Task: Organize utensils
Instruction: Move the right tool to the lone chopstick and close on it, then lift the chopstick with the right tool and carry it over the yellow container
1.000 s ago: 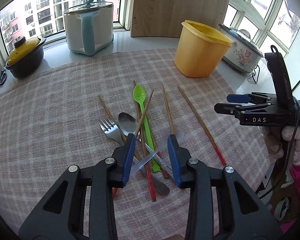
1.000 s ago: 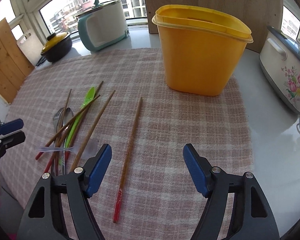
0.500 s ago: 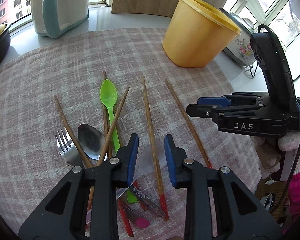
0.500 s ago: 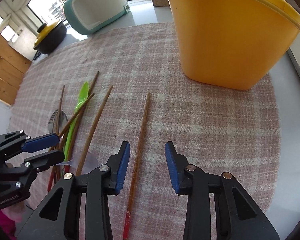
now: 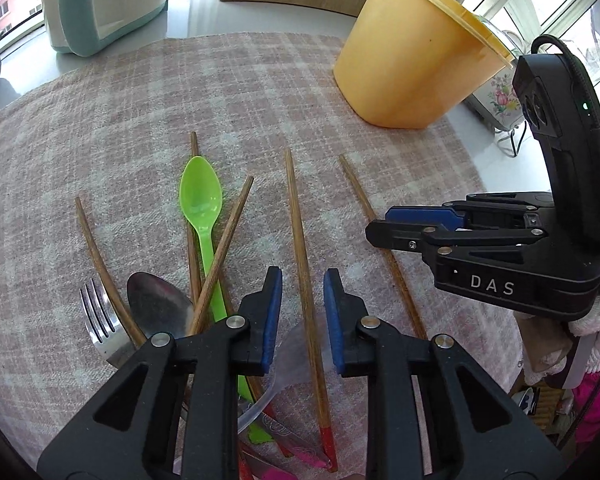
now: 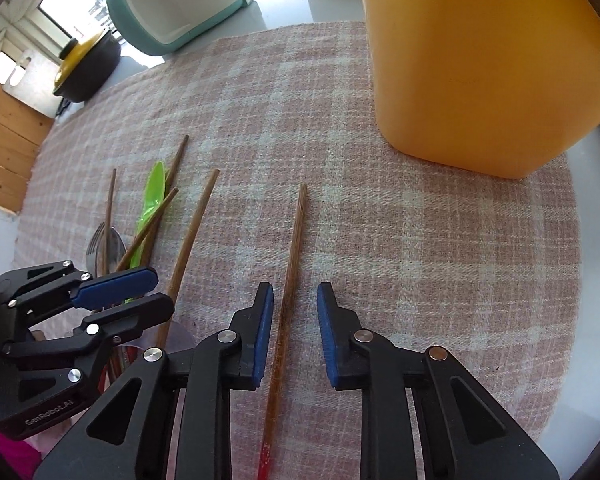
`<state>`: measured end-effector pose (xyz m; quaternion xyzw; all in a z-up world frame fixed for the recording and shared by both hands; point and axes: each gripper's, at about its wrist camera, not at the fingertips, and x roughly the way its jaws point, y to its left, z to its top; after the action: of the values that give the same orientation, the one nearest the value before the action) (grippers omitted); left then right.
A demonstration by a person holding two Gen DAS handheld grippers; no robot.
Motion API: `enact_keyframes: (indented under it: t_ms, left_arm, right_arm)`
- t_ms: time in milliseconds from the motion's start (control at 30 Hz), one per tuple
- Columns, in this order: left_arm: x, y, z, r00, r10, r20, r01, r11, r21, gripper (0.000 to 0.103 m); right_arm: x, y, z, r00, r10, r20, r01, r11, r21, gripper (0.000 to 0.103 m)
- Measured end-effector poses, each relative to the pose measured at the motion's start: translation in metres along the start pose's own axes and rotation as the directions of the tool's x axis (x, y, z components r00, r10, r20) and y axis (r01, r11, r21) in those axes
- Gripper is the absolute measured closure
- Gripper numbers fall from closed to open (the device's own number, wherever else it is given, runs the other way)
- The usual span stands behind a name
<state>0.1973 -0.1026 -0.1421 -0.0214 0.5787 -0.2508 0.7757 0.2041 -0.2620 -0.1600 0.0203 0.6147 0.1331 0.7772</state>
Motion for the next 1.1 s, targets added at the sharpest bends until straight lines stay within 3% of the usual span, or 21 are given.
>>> enact_keyframes:
  t_ms: [200, 400, 767, 1100]
  left_arm:
    - [0.015, 0.001, 0.009, 1.0, -0.004, -0.019, 0.004, 1.0, -0.014, 0.088]
    - [0.022, 0.0, 0.01, 1.0, -0.015, -0.025, 0.015, 1.0, -0.021, 0.097]
    - [0.005, 0.002, 0.006, 1.0, -0.015, 0.016, 0.016, 0.999, -0.05, 0.098]
    - [-0.028, -0.003, -0.007, 0.995, -0.046, 0.083, 0.049, 0.998, -0.035, 0.099]
  right_arm:
    - [0.003, 0.009, 0.002, 0.999, -0.054, -0.004, 0.053, 0.997, -0.047, 0.09]
    - [0.003, 0.009, 0.002, 0.999, -0.042, -0.008, 0.041, 0.997, -0.065, 0.098]
    - [-0.013, -0.004, -0.009, 0.999, 0.022, 0.029, -0.021, 0.999, -0.043, 0.098]
    - [-0.057, 0.002, -0.032, 0.99, 0.022, 0.138, -0.013, 0.998, -0.069, 0.099]
